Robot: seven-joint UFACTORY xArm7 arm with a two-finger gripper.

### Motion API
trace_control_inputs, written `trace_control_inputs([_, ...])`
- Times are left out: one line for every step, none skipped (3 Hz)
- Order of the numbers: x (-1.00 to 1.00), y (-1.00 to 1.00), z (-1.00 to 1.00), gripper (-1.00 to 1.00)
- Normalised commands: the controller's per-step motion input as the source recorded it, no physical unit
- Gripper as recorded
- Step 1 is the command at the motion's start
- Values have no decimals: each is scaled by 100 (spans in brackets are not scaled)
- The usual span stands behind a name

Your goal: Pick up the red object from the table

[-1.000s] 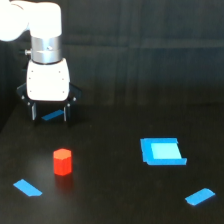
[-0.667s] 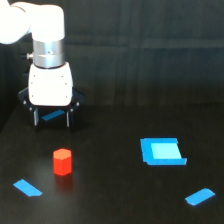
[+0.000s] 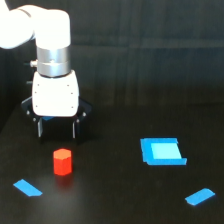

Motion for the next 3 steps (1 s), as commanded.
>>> trace_control_inputs([20,-99,-6,98])
trace_control_inputs([14,-81,2,99])
trace_control_inputs([4,-70,8,79])
